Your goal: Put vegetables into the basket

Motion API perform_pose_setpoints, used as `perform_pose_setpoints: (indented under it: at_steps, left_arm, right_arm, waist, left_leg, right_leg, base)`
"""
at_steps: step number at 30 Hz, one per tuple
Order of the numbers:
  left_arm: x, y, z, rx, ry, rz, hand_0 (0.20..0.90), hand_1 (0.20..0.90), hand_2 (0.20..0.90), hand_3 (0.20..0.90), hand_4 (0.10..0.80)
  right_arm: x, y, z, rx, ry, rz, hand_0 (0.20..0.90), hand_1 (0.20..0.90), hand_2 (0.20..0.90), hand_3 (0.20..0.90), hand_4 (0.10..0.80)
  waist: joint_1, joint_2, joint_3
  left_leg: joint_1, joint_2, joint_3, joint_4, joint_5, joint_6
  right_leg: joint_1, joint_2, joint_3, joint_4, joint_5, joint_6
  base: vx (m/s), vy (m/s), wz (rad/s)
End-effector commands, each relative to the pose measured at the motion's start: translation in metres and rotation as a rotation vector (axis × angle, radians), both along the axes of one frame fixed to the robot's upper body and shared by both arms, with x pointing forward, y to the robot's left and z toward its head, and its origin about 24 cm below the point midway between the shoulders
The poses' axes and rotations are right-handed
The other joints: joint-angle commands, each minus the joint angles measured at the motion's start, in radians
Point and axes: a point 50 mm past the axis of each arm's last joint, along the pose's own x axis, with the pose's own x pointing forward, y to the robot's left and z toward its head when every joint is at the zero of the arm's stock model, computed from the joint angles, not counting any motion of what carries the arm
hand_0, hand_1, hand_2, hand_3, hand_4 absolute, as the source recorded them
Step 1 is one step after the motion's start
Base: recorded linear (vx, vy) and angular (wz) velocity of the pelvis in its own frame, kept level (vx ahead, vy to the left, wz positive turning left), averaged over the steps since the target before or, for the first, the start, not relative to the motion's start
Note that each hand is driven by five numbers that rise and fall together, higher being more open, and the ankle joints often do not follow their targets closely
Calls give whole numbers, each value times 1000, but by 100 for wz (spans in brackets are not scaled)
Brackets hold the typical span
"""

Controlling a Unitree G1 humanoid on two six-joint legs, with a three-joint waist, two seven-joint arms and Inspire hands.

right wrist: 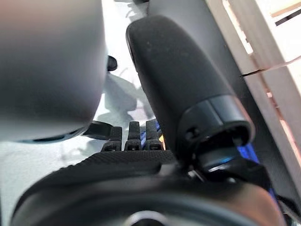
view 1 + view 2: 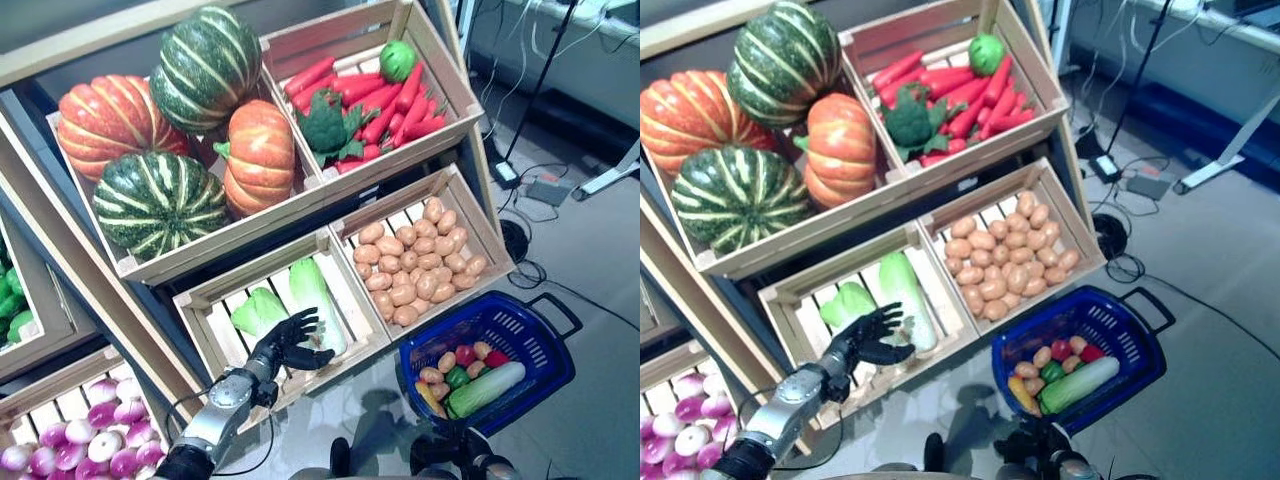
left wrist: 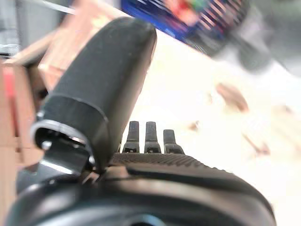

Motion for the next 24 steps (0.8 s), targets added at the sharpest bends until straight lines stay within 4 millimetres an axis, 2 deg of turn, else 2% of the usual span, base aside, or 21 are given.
perform_pose_setpoints:
  at_steps: [1,6,10,12,15,21,22,24]
  left_arm:
    - [55,25,79,292,-362,31,900,900,900,900,800]
    - [71,33,106,632,-520,30,900,900,900,900,800]
    - [80,31,128,798,-645,19,900,900,900,900,800]
    - [84,28,143,947,-762,17,900,900,900,900,800]
    - [88,28,155,1012,-871,64,900,900,900,900,800]
    - [95,23,188,1151,-1212,184,900,900,900,900,800]
    - [95,23,188,1151,-1213,184,900,900,900,900,800]
    - [100,22,202,1219,-1336,221,900,900,900,900,800]
  right_arm:
    - [34,6,13,40,-153,-6,900,900,900,900,800]
    - [68,0,31,82,-285,-63,900,900,900,900,800]
    - [84,-1,42,119,-355,-84,900,900,900,900,800]
    - [96,1,49,159,-404,-100,900,900,900,900,800]
    - [110,4,57,169,-447,-90,900,900,900,900,800]
    - [141,13,78,227,-544,-83,900,900,900,900,800]
    - [141,13,79,227,-545,-84,900,900,900,900,800]
    - [155,21,90,291,-587,-106,900,900,900,900,800]
  waist:
    - [-4,-52,82]
    - [-5,-42,171]
    - [-1,-33,224]
    - [-1,-29,256]
    - [-2,-24,284]
    - [-4,-17,340]
    - [-4,-17,340]
    - [-10,-29,365]
  left_leg:
    - [-48,20,-27,2,-31,-52]
    - [-128,16,-26,2,-2,-51]
    - [-172,11,-32,2,16,-51]
    - [-203,10,-27,2,23,-51]
    - [-230,4,-25,2,30,-52]
    - [-302,-4,-13,30,53,-53]
    - [-304,-4,-13,32,52,-52]
    - [-377,-7,-6,128,38,-58]
  right_leg:
    - [-16,-50,48,5,5,17]
    - [-94,-44,46,20,22,9]
    - [-140,-48,46,42,25,8]
    - [-176,-55,46,44,37,13]
    - [-206,-61,43,45,48,16]
    - [-310,-74,42,131,41,11]
    - [-313,-74,42,133,40,11]
    - [-376,-82,44,209,23,8]
  base:
    - [-126,5,6]
    - [-150,-4,10]
    - [-96,-12,4]
    - [-142,-7,1]
    - [-118,32,2]
    - [-99,44,0]
    - [-103,8,0]
    - [-141,-2,-2]
